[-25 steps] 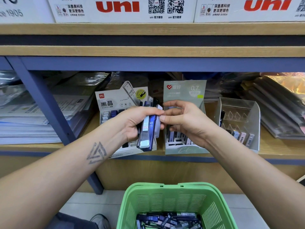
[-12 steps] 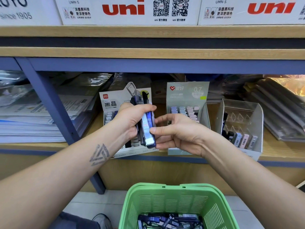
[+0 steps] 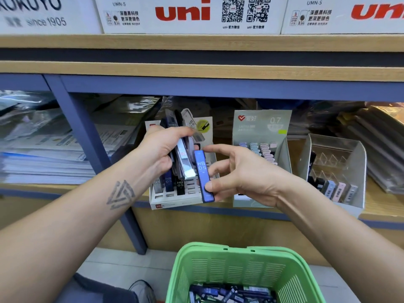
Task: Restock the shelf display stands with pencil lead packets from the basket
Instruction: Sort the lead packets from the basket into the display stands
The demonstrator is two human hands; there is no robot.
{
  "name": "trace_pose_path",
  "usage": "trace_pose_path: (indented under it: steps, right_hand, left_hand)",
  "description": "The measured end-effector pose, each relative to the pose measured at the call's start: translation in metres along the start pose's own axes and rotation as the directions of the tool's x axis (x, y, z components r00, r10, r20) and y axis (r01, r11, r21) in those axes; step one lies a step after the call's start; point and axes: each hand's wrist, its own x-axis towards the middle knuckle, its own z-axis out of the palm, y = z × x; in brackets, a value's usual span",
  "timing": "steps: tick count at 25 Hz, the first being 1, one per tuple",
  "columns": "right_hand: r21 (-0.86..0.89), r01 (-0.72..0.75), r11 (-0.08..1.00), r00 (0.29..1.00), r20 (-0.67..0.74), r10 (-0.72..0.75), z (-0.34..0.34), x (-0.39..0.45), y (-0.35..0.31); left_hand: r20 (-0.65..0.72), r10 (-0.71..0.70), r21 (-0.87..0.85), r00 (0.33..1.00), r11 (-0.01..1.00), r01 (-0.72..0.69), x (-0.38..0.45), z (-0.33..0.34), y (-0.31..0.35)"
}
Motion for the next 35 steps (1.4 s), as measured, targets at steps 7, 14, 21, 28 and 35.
trace_pose_path:
  steps: [7,14,21,28,35]
  right_hand:
    - [-0.254,0.065,0.965,0.952,-0.275,-0.136,0.001,0.021,0.007]
    - [-0.751,0.083,0.655,0.776,-0.364,-0.516,0.01,0.078,0.026]
    - [-0.906,-0.028,0.423,0.784,-0.282,-0.553,0.025,0.114,0.03]
    - [-0.812,-0.031,0.583,0.975,-0.152,-0.16,0.038,0.089,-0.021]
    - [-0.811,0.169,0.561,0.882,-0.13,-0.454,0.067,0.091,0.025]
  left_hand:
    - [0.047,-0.037,0.041,0.998,0.999,0.035,0.004,-0.04,0.02]
    - [0.095,-0.082,0.095,0.992,0.993,0.073,0.009,-0.064,0.029]
    - [0.138,-0.12,0.19,0.983,0.977,0.092,0.02,-0.072,0.029]
    - [0.152,-0.151,0.194,0.977,0.973,0.12,0.021,-0.088,0.03]
    - [0.148,-0.113,0.168,0.983,0.982,0.088,0.007,-0.097,0.032]
